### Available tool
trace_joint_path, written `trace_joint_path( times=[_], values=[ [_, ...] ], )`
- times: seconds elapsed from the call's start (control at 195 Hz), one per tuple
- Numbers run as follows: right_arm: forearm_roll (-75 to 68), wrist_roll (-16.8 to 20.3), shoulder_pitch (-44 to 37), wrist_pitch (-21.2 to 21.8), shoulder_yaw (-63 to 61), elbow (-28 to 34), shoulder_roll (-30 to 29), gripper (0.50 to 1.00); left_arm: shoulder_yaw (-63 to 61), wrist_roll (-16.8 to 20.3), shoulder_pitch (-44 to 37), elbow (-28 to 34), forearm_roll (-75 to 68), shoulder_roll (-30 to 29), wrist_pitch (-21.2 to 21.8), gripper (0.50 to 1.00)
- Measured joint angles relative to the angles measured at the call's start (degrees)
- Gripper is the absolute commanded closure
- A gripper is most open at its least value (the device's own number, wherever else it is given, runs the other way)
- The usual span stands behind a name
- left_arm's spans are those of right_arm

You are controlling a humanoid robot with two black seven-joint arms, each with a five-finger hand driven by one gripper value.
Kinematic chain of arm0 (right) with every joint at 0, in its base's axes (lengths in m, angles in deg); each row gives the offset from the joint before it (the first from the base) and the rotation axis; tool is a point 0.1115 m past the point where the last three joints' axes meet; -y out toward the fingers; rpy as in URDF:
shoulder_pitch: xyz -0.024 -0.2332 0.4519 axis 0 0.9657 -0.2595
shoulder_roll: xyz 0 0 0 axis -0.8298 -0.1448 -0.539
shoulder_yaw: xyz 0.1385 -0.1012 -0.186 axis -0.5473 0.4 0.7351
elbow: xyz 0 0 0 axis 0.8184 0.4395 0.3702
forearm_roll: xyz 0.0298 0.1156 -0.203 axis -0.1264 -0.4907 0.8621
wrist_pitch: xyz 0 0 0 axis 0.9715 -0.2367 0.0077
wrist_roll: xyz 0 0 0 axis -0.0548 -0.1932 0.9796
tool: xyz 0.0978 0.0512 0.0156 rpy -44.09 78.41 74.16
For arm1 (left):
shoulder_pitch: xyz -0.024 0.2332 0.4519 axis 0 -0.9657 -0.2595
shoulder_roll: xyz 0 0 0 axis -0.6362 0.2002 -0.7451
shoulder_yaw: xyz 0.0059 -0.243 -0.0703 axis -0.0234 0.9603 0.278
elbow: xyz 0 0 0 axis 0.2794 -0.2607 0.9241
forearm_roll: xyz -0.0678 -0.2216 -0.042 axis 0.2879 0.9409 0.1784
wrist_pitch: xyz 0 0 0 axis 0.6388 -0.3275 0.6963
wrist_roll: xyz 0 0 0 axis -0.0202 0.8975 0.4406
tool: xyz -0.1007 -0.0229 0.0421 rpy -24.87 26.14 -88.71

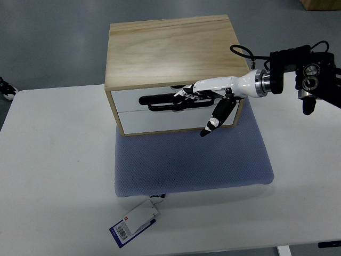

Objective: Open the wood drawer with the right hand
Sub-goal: 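Hook the right hand fingers around the black drawer handle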

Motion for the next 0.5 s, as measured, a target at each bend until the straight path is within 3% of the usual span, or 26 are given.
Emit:
trace_joint_path(
  times=[0.498],
  values=[
    [-0.5,0.1,0.3,0.0,-0.1,1.7,1.0,0.562,0.0,0.0,0.0,0.0,0.0,0.0,0.0,0.500]
  ],
)
